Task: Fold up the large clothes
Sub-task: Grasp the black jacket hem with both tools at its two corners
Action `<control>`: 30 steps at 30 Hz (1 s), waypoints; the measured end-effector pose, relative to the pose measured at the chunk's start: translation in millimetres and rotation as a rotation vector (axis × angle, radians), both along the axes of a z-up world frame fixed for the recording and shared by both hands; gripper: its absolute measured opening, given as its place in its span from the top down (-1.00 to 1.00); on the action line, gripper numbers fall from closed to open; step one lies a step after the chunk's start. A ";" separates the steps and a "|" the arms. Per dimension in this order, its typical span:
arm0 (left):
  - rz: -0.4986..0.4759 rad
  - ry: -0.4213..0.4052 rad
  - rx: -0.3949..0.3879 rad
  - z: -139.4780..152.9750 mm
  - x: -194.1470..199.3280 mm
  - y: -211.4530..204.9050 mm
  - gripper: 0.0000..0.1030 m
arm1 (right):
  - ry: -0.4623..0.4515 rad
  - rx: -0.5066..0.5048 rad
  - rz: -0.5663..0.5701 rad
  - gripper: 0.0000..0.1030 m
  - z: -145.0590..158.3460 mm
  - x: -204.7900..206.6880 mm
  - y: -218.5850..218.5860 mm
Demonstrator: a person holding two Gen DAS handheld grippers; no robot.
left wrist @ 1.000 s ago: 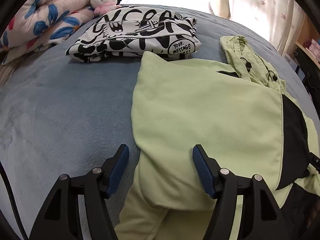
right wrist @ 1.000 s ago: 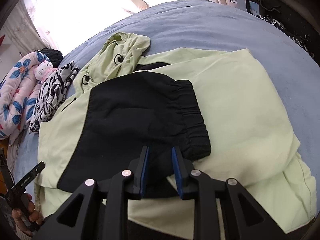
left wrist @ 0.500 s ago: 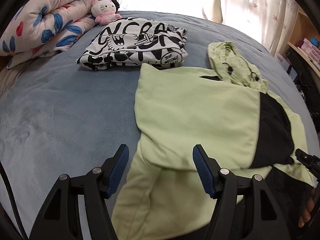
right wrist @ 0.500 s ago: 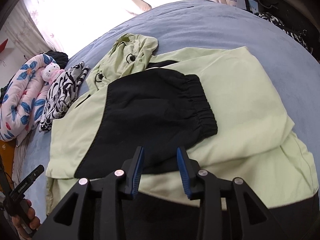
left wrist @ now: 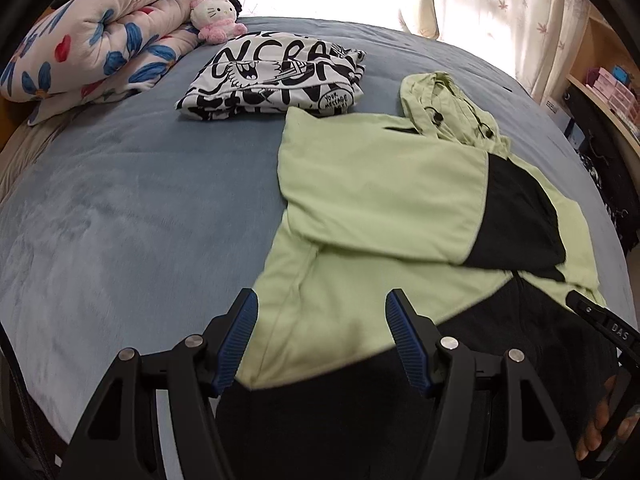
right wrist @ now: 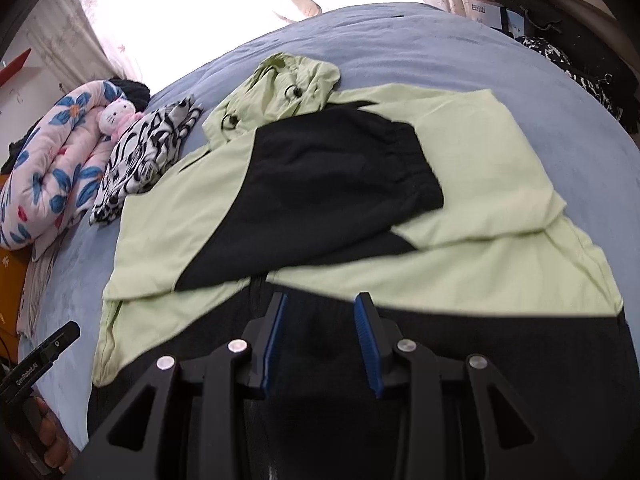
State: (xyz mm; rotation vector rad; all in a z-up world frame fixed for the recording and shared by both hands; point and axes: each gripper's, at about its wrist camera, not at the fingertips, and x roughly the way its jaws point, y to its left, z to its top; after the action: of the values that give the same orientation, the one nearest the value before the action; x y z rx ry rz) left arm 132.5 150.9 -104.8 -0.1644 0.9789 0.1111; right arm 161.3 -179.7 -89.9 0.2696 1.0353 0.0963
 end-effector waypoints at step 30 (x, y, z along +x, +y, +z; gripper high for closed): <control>-0.115 -0.105 0.064 -15.5 -149.1 15.9 -0.37 | -0.181 -0.072 -0.010 -0.26 36.4 -160.7 -44.0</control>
State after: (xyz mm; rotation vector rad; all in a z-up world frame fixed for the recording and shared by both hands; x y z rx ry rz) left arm -16.5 166.8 -120.2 -0.0546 0.8765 0.0276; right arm 0.6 -223.7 -53.6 0.1963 0.8558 0.0728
